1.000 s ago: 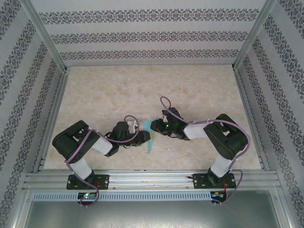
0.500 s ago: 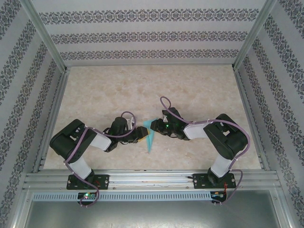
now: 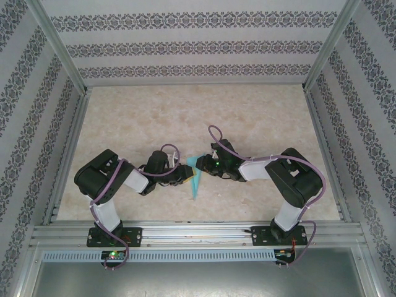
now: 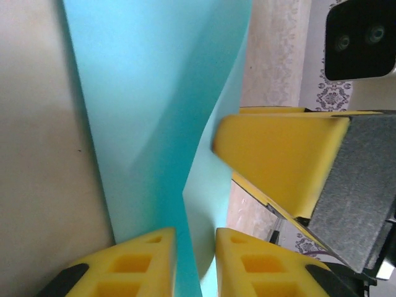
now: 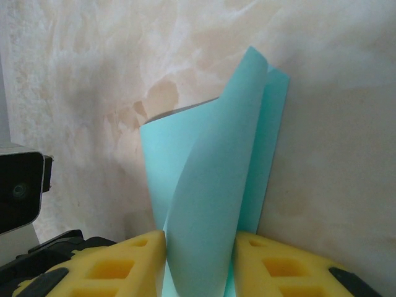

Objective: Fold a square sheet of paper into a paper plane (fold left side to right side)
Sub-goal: Fold the wing for the fifth time at the center of the table.

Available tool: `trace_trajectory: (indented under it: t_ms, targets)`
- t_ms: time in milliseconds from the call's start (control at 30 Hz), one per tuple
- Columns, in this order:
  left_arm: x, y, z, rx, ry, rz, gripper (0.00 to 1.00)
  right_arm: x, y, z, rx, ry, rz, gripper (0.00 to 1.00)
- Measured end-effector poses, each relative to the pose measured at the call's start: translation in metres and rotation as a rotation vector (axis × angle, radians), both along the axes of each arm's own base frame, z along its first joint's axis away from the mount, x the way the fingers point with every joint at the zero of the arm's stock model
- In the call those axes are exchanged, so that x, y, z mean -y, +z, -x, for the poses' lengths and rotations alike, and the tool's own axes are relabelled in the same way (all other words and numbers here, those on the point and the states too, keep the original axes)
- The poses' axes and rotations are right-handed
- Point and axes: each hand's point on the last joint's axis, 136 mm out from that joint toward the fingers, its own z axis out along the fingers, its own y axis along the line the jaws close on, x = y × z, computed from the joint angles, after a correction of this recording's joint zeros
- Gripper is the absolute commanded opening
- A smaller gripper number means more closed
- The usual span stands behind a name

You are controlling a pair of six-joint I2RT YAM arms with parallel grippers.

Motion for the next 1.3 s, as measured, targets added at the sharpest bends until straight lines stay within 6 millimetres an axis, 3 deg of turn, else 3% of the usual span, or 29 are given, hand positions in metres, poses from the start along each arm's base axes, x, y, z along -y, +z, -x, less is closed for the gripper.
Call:
trace_trajectory:
  t_ms: [333, 1300]
  targets:
    - [-0.007, -0.005, -0.002, 0.015, 0.017, -0.066, 0.13, 0.0, -0.001, 0.0, -0.01, 0.001, 0.007, 0.35]
    - [-0.013, -0.007, -0.001, 0.045, 0.002, -0.121, 0.12, 0.0, -0.002, 0.0, -0.022, 0.004, 0.02, 0.35]
